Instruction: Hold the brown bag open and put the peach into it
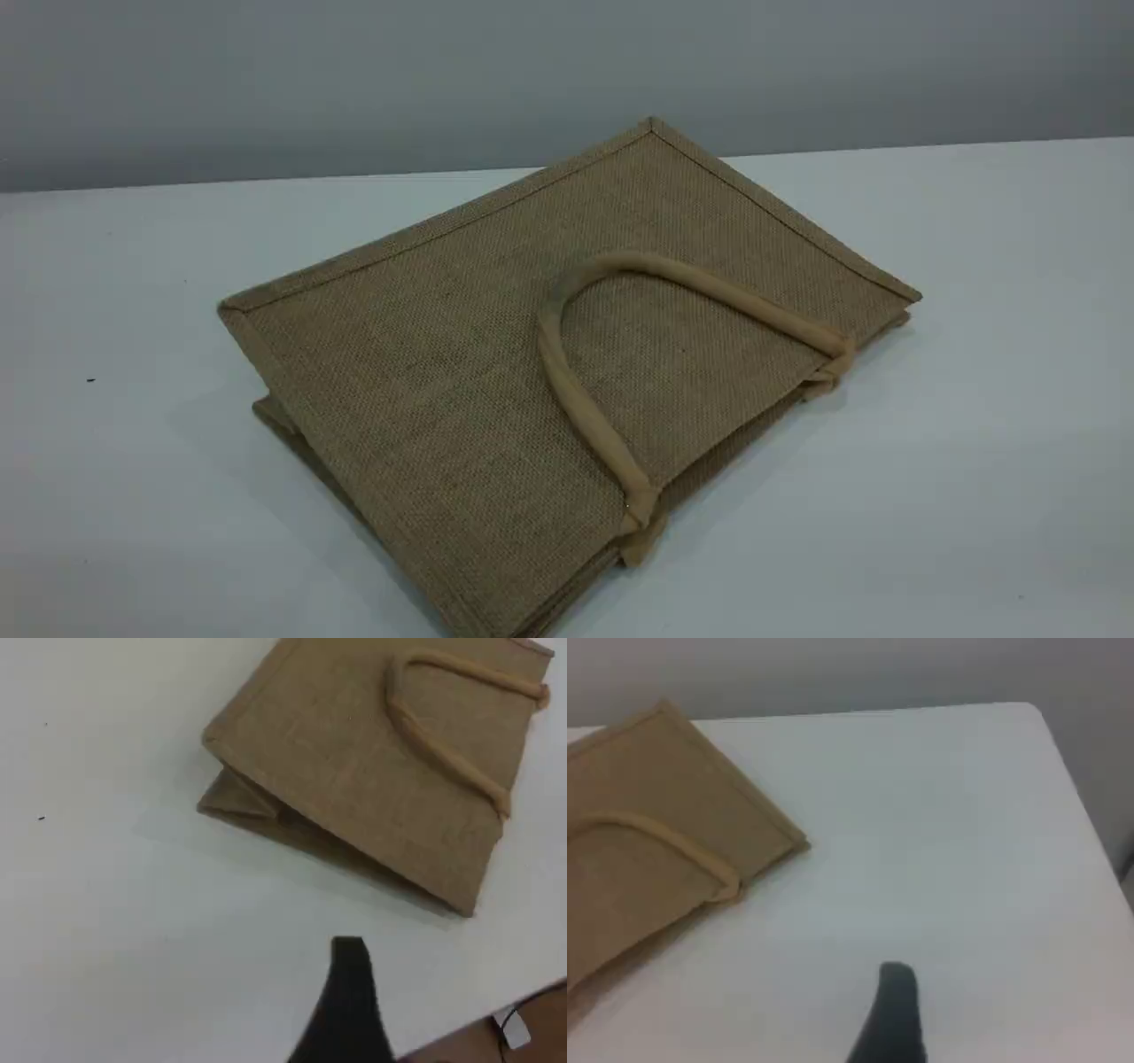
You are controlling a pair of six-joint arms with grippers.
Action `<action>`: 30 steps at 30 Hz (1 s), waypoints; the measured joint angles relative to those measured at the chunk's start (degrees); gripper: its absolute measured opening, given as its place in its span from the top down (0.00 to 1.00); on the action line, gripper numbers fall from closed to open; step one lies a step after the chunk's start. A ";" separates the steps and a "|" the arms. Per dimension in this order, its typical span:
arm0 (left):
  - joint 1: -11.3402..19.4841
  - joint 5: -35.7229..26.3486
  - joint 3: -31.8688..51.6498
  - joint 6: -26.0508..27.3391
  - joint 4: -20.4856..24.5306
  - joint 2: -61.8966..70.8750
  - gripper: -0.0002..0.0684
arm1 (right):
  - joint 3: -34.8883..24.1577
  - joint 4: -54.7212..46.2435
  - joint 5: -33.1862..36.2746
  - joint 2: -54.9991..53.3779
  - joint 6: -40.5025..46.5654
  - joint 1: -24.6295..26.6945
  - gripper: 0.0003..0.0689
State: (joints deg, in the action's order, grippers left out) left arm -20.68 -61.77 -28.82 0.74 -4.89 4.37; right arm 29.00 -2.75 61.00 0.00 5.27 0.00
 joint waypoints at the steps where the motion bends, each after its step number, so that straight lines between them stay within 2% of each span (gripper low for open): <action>1: 0.00 0.00 0.00 0.00 0.00 0.00 0.20 | 0.00 0.72 0.00 0.00 -0.20 0.00 0.18; 6: 0.00 0.00 0.00 0.00 0.00 0.00 0.20 | 0.00 3.05 0.00 0.00 -4.68 0.00 0.18; 30: 0.00 0.00 0.00 0.00 0.00 0.00 0.20 | 0.00 3.06 0.05 0.00 -4.68 -0.01 0.18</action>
